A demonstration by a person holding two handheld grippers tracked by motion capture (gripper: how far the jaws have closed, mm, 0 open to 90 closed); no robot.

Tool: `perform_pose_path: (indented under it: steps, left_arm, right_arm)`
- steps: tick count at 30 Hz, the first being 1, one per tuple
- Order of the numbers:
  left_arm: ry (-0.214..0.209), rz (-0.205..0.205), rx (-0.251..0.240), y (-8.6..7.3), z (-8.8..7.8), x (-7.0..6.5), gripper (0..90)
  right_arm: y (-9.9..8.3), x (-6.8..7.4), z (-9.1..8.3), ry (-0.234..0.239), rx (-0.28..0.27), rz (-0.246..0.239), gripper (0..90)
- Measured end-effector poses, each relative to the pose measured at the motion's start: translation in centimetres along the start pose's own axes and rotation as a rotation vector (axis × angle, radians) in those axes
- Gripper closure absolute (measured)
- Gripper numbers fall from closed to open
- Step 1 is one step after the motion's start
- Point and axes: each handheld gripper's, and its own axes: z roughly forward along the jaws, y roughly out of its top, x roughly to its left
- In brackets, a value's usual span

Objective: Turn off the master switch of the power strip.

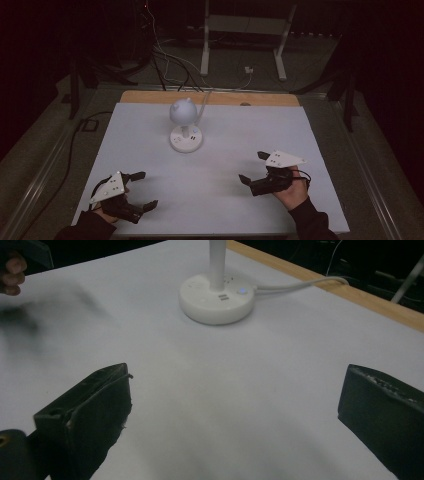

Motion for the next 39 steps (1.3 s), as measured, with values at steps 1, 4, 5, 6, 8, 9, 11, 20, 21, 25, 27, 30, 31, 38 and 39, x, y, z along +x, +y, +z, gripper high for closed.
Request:
perform_pose_path:
  steps: [1,4,5,6,8,9,11,20,21,25,27,30,31,38,39]
  left_arm:
    - [0.0,0.0,0.0,0.0,0.0,0.0,0.3]
    - [0.0,0.0,-0.001,0.0,0.0,0.0,0.3]
    - [0.001,0.001,0.0,0.0,0.0,0.0,0.3]
    - [0.001,0.001,0.0,0.0,0.0,0.0,0.3]
    - [0.0,-0.001,0.0,0.0,0.0,0.0,0.3]
    - [-0.001,-0.001,0.0,0.0,0.0,0.0,0.3]
    - [-0.001,0.0,0.001,0.0,0.0,0.0,0.3]
    - [-0.002,-0.002,-0.002,0.0,0.0,0.0,0.3]
    - [-0.001,-0.001,0.0,0.0,0.0,0.0,0.3]
    - [-0.004,0.0,0.0,0.0,0.0,0.0,0.3]
    - [-0.003,0.0,-0.002,0.0,0.0,0.0,0.3]
    - [-0.004,-0.004,-0.004,0.0,0.0,0.0,0.3]
    - [-0.003,-0.003,-0.003,0.0,0.0,0.0,0.3]
    - [-0.004,-0.004,-0.004,0.0,0.0,0.0,0.3]
    - [-0.004,-0.004,-0.004,0.0,0.0,0.0,0.3]
  right_arm:
    - [0.2,0.0,0.1,-0.001,0.0,-0.002,0.3]
    - [0.7,-0.2,0.3,-0.003,-0.009,-0.007,0.2]
    - [0.9,-0.3,0.4,-0.004,-0.012,-0.007,0.3]
    - [1.1,-0.4,0.4,-0.003,-0.016,-0.008,0.2]
    - [1.4,-0.5,0.6,-0.004,-0.016,-0.011,0.2]
    - [1.6,-0.6,0.6,-0.004,-0.018,-0.008,0.2]
    - [1.9,-0.8,0.8,-0.004,-0.022,-0.007,0.1]
    - [3.2,-1.4,1.7,-0.013,-0.03,-0.014,0.1]
    - [3.3,-1.5,1.8,-0.014,-0.031,-0.014,0.1]
    - [3.8,-1.7,2.3,-0.008,-0.032,-0.011,0.1]
    - [4.0,-1.8,2.7,-0.007,-0.028,-0.014,0.1]
    - [4.4,-1.9,3.2,0.002,-0.026,-0.01,0.2]
    - [4.5,-2.0,3.4,0.001,-0.027,-0.01,0.2]
    - [5.5,-2.2,5.2,0.02,-0.027,-0.006,0.2]
    - [5.6,-2.2,5.5,0.023,-0.029,-0.005,0.2]
